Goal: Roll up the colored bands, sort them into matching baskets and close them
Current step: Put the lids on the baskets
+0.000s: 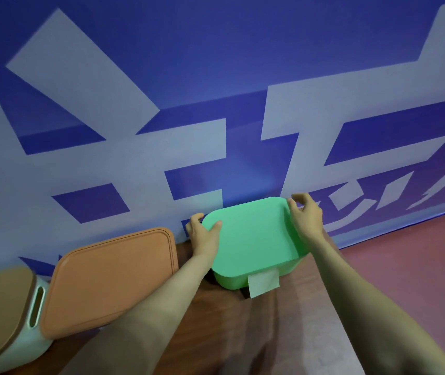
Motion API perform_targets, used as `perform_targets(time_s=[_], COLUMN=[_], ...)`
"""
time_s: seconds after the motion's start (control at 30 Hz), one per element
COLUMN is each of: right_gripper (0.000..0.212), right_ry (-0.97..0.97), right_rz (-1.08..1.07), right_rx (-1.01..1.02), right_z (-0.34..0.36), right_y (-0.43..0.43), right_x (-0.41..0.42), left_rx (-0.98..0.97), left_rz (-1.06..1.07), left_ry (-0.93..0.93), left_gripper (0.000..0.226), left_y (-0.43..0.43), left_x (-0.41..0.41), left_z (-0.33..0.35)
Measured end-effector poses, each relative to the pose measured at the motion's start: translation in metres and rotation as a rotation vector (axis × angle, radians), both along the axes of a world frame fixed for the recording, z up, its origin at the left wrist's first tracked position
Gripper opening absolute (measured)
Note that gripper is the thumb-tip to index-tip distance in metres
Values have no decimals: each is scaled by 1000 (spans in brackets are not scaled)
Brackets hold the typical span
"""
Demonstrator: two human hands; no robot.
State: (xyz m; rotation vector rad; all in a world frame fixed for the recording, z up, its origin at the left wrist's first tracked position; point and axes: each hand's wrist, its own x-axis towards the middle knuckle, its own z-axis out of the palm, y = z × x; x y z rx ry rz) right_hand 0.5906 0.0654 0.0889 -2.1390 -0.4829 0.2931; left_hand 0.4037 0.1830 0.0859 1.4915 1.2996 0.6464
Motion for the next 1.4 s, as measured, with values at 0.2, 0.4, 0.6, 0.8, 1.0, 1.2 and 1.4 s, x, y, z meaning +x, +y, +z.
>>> perform_targets(time_s=[0.2, 0.4, 0.6, 0.8, 1.0, 1.2, 1.4], right_gripper=[28, 43, 47, 41, 58, 58, 50], right_ry=[-337, -419, -390, -383, -351, -428, -468], right_rz=[286, 495, 514, 876, 1108, 1073, 1049], right_rx=[-113, -306, -347, -138, -220, -344, -415], right_z=[-3, -20, -8, 23, 12, 5, 17], right_y=[-6, -6, -3, 30, 72, 84, 89], right_x=[-21, -36, -41, -131, -219, -219, -211], left_rx=[394, 296, 286, 455, 279, 240, 191], left_rz=[-240, -488, -422, -185, -110, -161, -193], left_ry=[200, 414, 162, 449, 800, 799, 744], left_gripper=[42, 54, 37, 35, 60, 65, 63], left_y=[-31, -41, -22, 6, 28, 31, 36], left_x=[-6, -2, -27, -145, -230, -221, -212], left_z=[3, -4, 30, 17, 7, 4, 12])
